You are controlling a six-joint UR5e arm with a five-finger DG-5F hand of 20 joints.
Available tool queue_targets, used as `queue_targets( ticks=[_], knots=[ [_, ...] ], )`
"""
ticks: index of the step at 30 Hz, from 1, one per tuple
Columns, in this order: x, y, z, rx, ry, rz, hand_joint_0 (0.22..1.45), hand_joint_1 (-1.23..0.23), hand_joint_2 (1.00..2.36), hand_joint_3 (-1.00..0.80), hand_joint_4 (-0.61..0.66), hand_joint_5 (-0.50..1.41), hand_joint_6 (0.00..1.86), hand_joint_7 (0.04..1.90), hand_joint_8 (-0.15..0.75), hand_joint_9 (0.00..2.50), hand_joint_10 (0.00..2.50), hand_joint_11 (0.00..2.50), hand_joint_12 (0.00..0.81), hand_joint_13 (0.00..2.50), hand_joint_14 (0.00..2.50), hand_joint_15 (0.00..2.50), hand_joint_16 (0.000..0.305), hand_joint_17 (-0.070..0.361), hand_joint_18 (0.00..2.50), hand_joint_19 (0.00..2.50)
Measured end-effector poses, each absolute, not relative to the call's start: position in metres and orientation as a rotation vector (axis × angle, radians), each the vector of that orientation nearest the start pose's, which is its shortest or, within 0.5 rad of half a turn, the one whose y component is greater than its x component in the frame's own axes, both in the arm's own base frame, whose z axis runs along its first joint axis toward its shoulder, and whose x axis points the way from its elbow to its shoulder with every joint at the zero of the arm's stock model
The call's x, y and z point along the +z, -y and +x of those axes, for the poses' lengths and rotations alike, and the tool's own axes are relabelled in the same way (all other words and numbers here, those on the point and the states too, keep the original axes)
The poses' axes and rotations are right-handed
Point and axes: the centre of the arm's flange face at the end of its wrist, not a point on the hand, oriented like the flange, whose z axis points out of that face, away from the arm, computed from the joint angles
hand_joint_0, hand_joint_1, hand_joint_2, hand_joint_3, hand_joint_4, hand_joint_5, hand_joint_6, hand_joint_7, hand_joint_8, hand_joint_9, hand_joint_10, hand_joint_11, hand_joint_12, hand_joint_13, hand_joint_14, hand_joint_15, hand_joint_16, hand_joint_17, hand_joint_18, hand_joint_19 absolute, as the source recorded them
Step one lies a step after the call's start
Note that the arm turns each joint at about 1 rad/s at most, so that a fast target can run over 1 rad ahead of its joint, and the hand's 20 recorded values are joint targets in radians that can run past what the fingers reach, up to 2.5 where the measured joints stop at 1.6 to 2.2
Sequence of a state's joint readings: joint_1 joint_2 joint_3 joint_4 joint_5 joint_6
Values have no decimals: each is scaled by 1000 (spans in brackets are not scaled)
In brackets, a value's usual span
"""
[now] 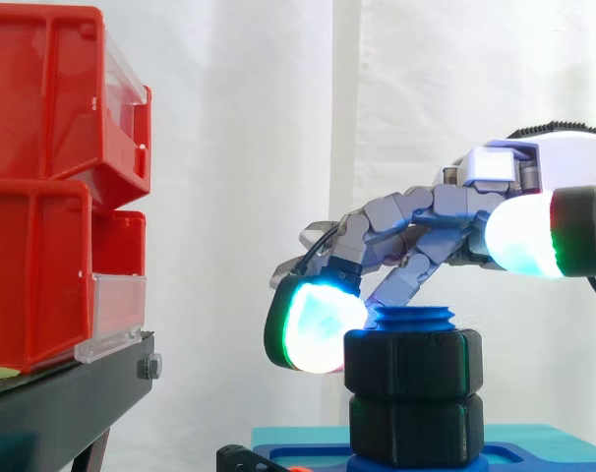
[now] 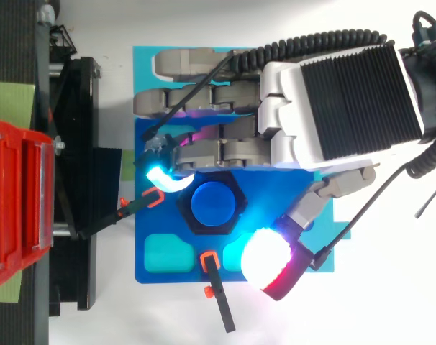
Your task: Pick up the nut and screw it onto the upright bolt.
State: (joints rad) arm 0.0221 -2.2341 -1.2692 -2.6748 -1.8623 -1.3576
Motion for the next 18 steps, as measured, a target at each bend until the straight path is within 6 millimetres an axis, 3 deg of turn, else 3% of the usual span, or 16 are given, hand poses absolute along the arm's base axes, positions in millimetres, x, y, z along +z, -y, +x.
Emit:
queue_targets(
  ticks=[14,18],
  knots=[
    [273,95,737,395,-1454,-97,489,-226,1000,-500,178,47,505,1168,243,1163,0,0,291,480,0,0,34,76,0,0],
    [273,97,737,393,-1449,-96,497,-245,1000,-500,137,76,504,1267,235,1329,0,0,273,601,0,0,29,66,123,0]
  ],
)
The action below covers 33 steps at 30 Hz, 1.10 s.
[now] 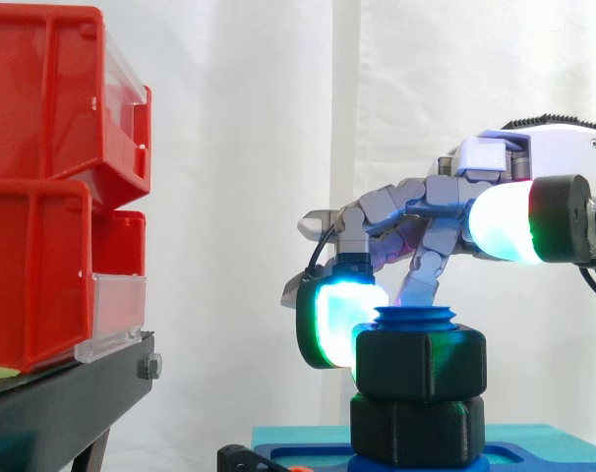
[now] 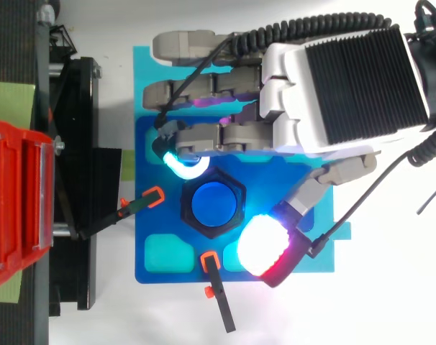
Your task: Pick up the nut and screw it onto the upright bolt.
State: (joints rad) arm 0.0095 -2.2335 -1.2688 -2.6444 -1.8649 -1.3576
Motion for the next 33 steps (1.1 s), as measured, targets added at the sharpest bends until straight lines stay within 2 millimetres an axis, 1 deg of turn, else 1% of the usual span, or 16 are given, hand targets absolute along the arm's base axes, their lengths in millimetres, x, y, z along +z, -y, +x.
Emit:
queue_targets(
  ticks=[3,4,6,10,12,14,15,16,17,18,20,21,25,29,33],
  knots=[
    [273,99,737,392,-1448,-96,501,-257,1000,-500,122,90,503,1304,214,1433,0,0,255,675,0,0,26,59,264,0],
    [273,100,737,391,-1448,-95,502,-259,1000,-500,126,90,503,1307,214,1432,0,0,254,684,0,0,26,58,267,0],
    [273,101,737,390,-1448,-95,504,-267,1000,-500,105,97,502,1343,205,1511,0,0,245,763,0,0,23,53,378,0],
    [274,103,737,389,-1447,-94,508,-284,1000,-500,89,107,501,1385,174,1590,0,0,218,845,0,0,18,41,496,0],
    [274,103,737,389,-1447,-94,514,-342,1000,-500,77,110,505,1430,157,1693,2,83,188,930,0,0,15,33,631,128],
    [274,103,737,389,-1447,-94,515,-349,1000,-500,74,109,513,1415,161,1701,2,91,186,932,0,0,15,33,643,141],
    [274,103,737,388,-1446,-93,514,-348,1000,-500,87,106,517,1414,167,1647,0,59,190,913,0,0,15,34,639,137],
    [274,104,737,388,-1445,-94,514,-348,1000,-500,88,104,515,1418,166,1646,2,58,193,896,0,0,15,34,633,131],
    [275,104,737,388,-1444,-94,508,-342,1000,-500,86,99,500,1436,188,1557,1,32,207,834,0,0,17,39,533,98],
    [275,104,737,388,-1443,-94,500,-331,1000,-500,108,80,501,1375,198,1490,0,17,224,767,0,0,21,47,417,55],
    [275,105,737,388,-1441,-94,491,-319,1000,-500,141,49,503,1277,222,1380,2,11,257,654,0,0,25,56,292,0],
    [276,105,738,389,-1440,-94,484,-308,1000,-500,163,25,504,1188,236,1299,0,0,271,616,0,0,27,61,222,0],
    [285,107,741,389,-1424,-98,474,-288,1000,-500,254,-31,505,975,247,1151,0,0,298,527,0,0,31,70,107,0],
    [294,107,744,392,-1413,-105,466,-280,1000,-500,256,-61,504,876,248,1069,0,0,312,464,0,0,33,75,46,0],
    [296,107,745,393,-1408,-108,458,-275,1000,-500,241,-77,503,804,244,999,0,0,316,409,0,0,35,80,0,0]
  ],
)
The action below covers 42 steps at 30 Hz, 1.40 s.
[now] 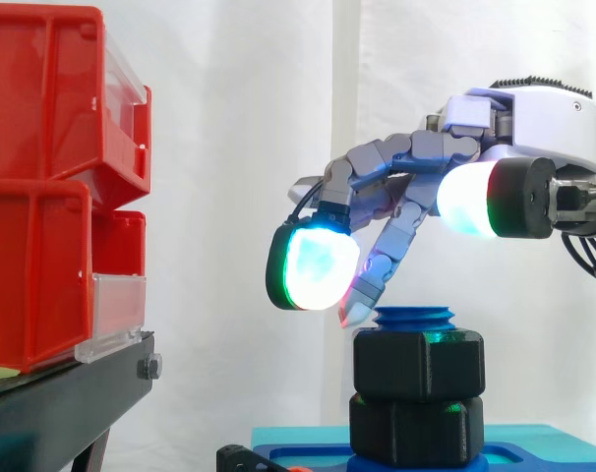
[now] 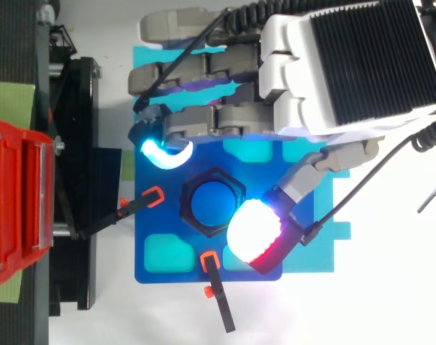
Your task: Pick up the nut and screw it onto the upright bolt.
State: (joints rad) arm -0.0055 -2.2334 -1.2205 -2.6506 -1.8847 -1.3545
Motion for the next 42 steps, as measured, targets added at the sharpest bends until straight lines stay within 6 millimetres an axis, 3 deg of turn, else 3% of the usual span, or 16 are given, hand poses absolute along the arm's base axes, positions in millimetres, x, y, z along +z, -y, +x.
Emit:
queue_targets(
  ticks=[16,31,42],
  knots=[
    [295,96,746,402,-1416,-113,446,-255,1000,-500,231,-94,502,740,245,879,0,0,334,307,0,0,40,89,0,0],
    [290,88,744,412,-1458,-109,463,-341,1000,-500,188,-134,502,731,239,800,0,0,316,323,0,0,37,82,0,0],
    [289,89,744,402,-1464,-96,468,-315,1000,-500,184,-148,502,735,235,569,0,0,330,117,0,0,38,86,0,0]
  ],
)
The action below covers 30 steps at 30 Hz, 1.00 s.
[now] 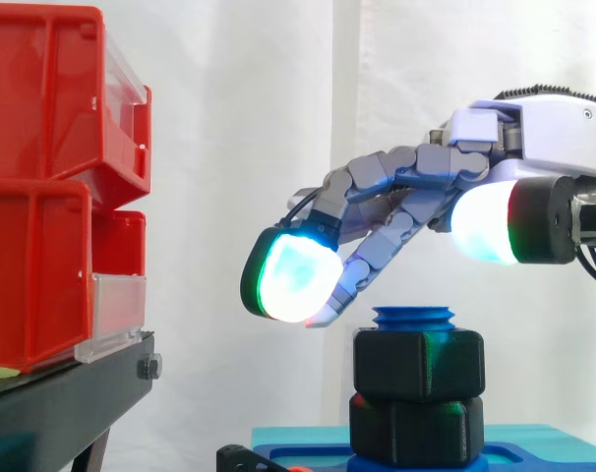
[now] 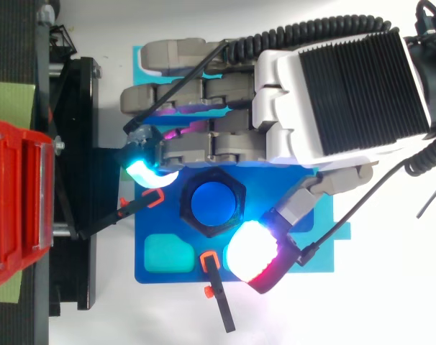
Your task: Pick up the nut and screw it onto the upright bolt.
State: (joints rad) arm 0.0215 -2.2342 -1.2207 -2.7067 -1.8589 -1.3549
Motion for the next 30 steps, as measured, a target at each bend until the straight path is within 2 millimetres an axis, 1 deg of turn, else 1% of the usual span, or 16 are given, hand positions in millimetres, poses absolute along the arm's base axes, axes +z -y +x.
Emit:
queue_targets(
  ticks=[11,17,25,30],
  knots=[
    [282,87,739,387,-1524,-97,469,-331,1000,-500,175,-144,502,745,225,514,0,0,316,123,0,0,37,82,0,0],
    [279,85,736,376,-1554,-108,470,-333,1000,-500,192,-135,502,765,226,519,0,0,312,148,0,0,35,78,0,0],
    [276,83,733,371,-1584,-117,471,-327,1000,-500,219,-109,503,902,234,526,0,0,314,173,0,0,35,79,0,0],
    [275,82,733,369,-1585,-120,472,-325,1000,-500,223,-89,504,1031,241,555,0,0,311,193,0,0,34,77,0,0]
  ],
)
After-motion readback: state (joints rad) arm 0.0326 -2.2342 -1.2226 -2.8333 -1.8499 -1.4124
